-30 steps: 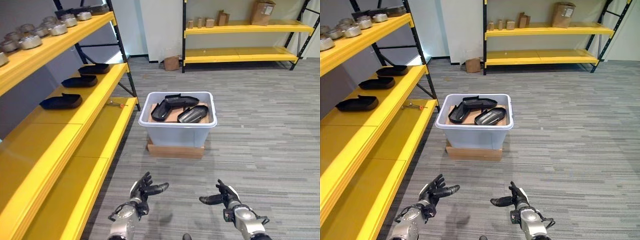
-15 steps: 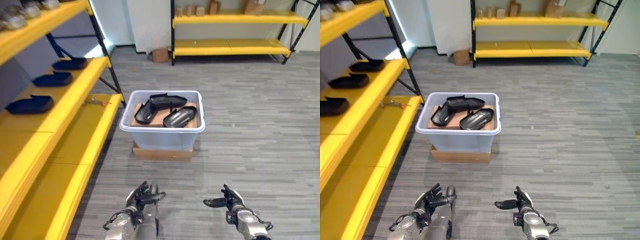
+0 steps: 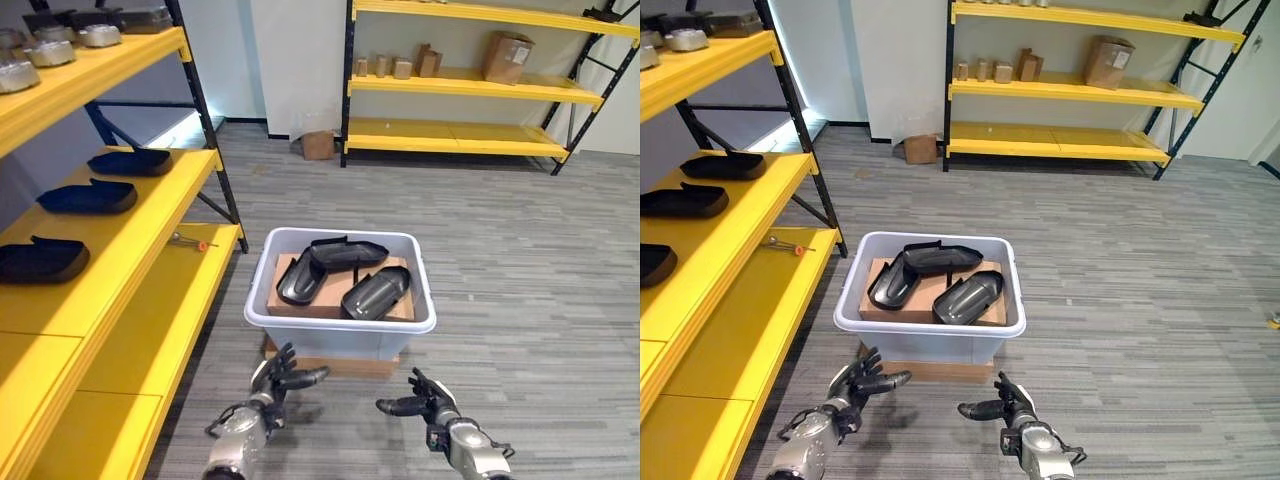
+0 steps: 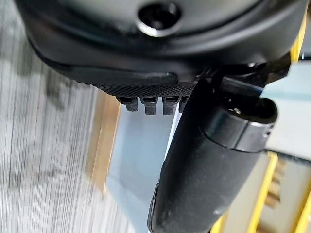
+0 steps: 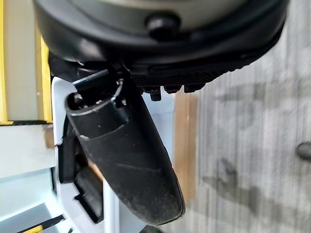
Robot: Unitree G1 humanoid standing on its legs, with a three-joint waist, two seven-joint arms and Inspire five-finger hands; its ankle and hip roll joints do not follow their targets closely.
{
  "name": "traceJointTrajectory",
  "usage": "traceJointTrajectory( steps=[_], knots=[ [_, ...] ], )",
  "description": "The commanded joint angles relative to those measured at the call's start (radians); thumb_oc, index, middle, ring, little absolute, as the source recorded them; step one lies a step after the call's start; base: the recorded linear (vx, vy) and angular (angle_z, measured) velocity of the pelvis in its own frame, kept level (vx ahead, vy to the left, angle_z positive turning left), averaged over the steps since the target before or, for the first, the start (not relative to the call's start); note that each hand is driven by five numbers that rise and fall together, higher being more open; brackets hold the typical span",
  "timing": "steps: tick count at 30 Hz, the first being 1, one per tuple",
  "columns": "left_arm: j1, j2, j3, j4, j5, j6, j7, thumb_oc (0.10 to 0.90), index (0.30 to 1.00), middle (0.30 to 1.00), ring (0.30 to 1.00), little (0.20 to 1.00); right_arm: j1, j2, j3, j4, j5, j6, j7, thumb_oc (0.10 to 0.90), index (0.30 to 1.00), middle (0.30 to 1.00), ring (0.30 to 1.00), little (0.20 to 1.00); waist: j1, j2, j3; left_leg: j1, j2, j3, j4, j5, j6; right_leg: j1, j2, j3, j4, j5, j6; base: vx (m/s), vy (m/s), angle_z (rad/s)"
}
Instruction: Move parts from the plastic box to the shelf.
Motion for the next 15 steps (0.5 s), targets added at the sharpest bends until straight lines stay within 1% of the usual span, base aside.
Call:
traceJointTrajectory(
  steps=[1, 2, 3, 4, 5, 6, 7, 8, 9, 10, 11, 12, 13, 14, 15],
  knots=[
    [-0.049, -0.025, 0.018, -0.065, 0.01, -0.062, -0.018, 0.9, 1.0, 1.0, 1.0, 1.0, -0.039, -0.081, -0.017, -0.067, 0.025, -0.063, -0.007, 0.9, 1.0, 1.0, 1.0, 1.0, -0.01, 0.046, 0.021, 0.02, 0.122, -0.05, 0.043, 0.023, -0.123, -0.034, 0.116, -0.044, 0.058, 0.282, -0.075, 0.06, 0.165, -0.12],
    [-0.053, -0.027, 0.018, -0.059, 0.012, -0.062, -0.015, 0.9, 1.0, 1.0, 1.0, 1.0, -0.043, -0.084, -0.012, -0.073, 0.024, -0.064, -0.006, 0.9, 1.0, 1.0, 1.0, 1.0, -0.023, 0.064, 0.049, 0.049, 0.133, -0.051, 0.038, 0.023, -0.121, -0.077, 0.139, -0.055, 0.155, 0.268, -0.08, 0.04, 0.138, -0.08],
    [-0.053, -0.026, 0.017, -0.06, 0.012, -0.062, -0.014, 0.9, 1.0, 1.0, 1.0, 1.0, -0.043, -0.082, -0.01, -0.077, 0.024, -0.064, -0.005, 0.9, 1.0, 1.0, 1.0, 1.0, -0.03, 0.072, 0.07, 0.069, 0.138, -0.054, 0.033, 0.023, -0.119, -0.107, 0.154, -0.066, 0.229, 0.257, -0.083, 0.03, 0.096, 0.03],
    [-0.054, -0.026, 0.017, -0.06, 0.012, -0.061, -0.014, 0.9, 1.0, 1.0, 1.0, 1.0, -0.043, -0.082, -0.01, -0.077, 0.024, -0.064, -0.005, 0.9, 1.0, 1.0, 1.0, 1.0, -0.03, 0.071, 0.071, 0.07, 0.136, -0.054, 0.033, 0.023, -0.119, -0.108, 0.153, -0.066, 0.232, 0.255, -0.083, 0.06, 0.105, 0.08],
    [-0.055, -0.027, 0.014, -0.055, 0.018, -0.065, -0.009, 0.9, 1.0, 1.0, 1.0, 1.0, -0.044, -0.081, -0.002, -0.077, 0.027, -0.066, -0.004, 0.9, 1.0, 1.0, 1.0, 1.0, -0.045, 0.086, 0.106, 0.107, 0.145, -0.058, 0.019, 0.026, -0.113, -0.173, 0.194, -0.08, 0.347, 0.232, -0.083, 0.09, 0.079, 0.19],
    [-0.052, -0.028, 0.017, -0.052, 0.019, -0.065, -0.008, 0.9, 1.0, 1.0, 1.0, 1.0, -0.042, -0.078, 0.001, -0.08, 0.026, -0.066, -0.002, 0.9, 1.0, 1.0, 1.0, 1.0, -0.046, 0.084, 0.11, 0.125, 0.143, -0.06, 0.008, 0.033, -0.113, -0.185, 0.187, -0.092, 0.332, 0.228, -0.091, 0.15, 0.077, 0.0],
    [-0.048, -0.028, 0.021, -0.054, 0.019, -0.066, -0.007, 0.9, 1.0, 1.0, 1.0, 1.0, -0.047, -0.079, 0.003, -0.075, 0.027, -0.065, -0.003, 0.9, 1.0, 1.0, 1.0, 1.0, -0.043, 0.083, 0.108, 0.14, 0.141, -0.058, -0.01, 0.039, -0.114, -0.19, 0.168, -0.111, 0.24, 0.216, -0.099, 0.15, 0.0, -0.13],
    [-0.045, -0.029, 0.021, -0.054, 0.015, -0.067, -0.005, 0.9, 1.0, 1.0, 1.0, 1.0, -0.049, -0.08, 0.009, -0.081, 0.029, -0.065, -0.004, 0.9, 1.0, 1.0, 1.0, 1.0, -0.043, 0.08, 0.108, 0.145, 0.142, -0.053, -0.011, 0.038, -0.117, -0.191, 0.16, -0.114, 0.192, 0.218, -0.099, 0.19, -0.057, -0.46],
    [-0.04, -0.032, 0.015, -0.052, 0.006, -0.07, -0.003, 0.9, 1.0, 1.0, 1.0, 1.0, -0.06, -0.087, 0.016, -0.085, 0.031, -0.064, -0.008, 0.9, 1.0, 1.0, 1.0, 1.0, -0.04, 0.074, 0.104, 0.147, 0.137, -0.05, -0.024, 0.03, -0.121, -0.208, 0.129, -0.124, 0.008, 0.225, -0.094, 0.18, -0.075, -0.42],
    [-0.035, -0.034, 0.014, -0.052, 0.004, -0.071, -0.003, 0.9, 1.0, 1.0, 1.0, 1.0, -0.065, -0.088, 0.018, -0.086, 0.031, -0.063, -0.012, 0.9, 1.0, 1.0, 1.0, 1.0, -0.044, 0.072, 0.102, 0.152, 0.133, -0.054, -0.029, 0.023, -0.122, -0.218, 0.117, -0.126, -0.111, 0.23, -0.094, 0.19, -0.083, -0.4],
    [-0.032, -0.035, 0.015, -0.054, 0.001, -0.071, -0.002, 0.9, 1.0, 1.0, 1.0, 1.0, -0.066, -0.088, 0.02, -0.086, 0.031, -0.063, -0.014, 0.9, 1.0, 1.0, 1.0, 1.0, -0.049, 0.07, 0.101, 0.154, 0.131, -0.058, -0.029, 0.015, -0.12, -0.22, 0.111, -0.121, -0.2, 0.234, -0.093, 0.14, -0.057, -0.21],
    [-0.03, -0.036, 0.017, -0.056, -0.001, -0.072, 0.001, 0.9, 1.0, 1.0, 1.0, 1.0, -0.071, -0.087, 0.019, -0.086, 0.031, -0.062, -0.015, 0.9, 1.0, 1.0, 1.0, 1.0, -0.054, 0.07, 0.101, 0.152, 0.13, -0.064, -0.029, 0.006, -0.115, -0.248, 0.102, -0.114, -0.282, 0.242, -0.094, 0.13, -0.055, -0.15],
    [-0.03, -0.036, 0.021, -0.063, -0.008, -0.071, 0.007, 0.9, 1.0, 1.0, 1.0, 1.0, -0.074, -0.084, 0.021, -0.089, 0.032, -0.061, -0.016, 0.9, 1.0, 1.0, 1.0, 1.0, -0.06, 0.074, 0.102, 0.153, 0.133, -0.066, -0.029, -0.003, -0.112, -0.267, 0.098, -0.118, -0.339, 0.253, -0.09, 0.11, -0.067, -0.01],
    [-0.031, -0.033, 0.022, -0.066, -0.013, -0.07, 0.014, 0.9, 1.0, 1.0, 1.0, 1.0, -0.079, -0.078, 0.021, -0.095, 0.033, -0.059, -0.016, 0.9, 1.0, 1.0, 1.0, 1.0, -0.066, 0.071, 0.103, 0.152, 0.13, -0.068, -0.029, -0.012, -0.108, -0.292, 0.094, -0.119, -0.38, 0.265, -0.085, 0.11, -0.08, 0.17],
    [-0.033, -0.034, 0.024, -0.067, -0.017, -0.072, 0.022, 0.9, 1.0, 1.0, 1.0, 1.0, -0.082, -0.075, 0.024, -0.099, 0.033, -0.056, -0.016, 0.9, 1.0, 1.0, 1.0, 1.0, -0.072, 0.07, 0.105, 0.156, 0.129, -0.072, -0.029, -0.017, -0.104, -0.301, 0.101, -0.12, -0.373, 0.273, -0.079, 0.12, -0.121, 0.3]
  ],
)
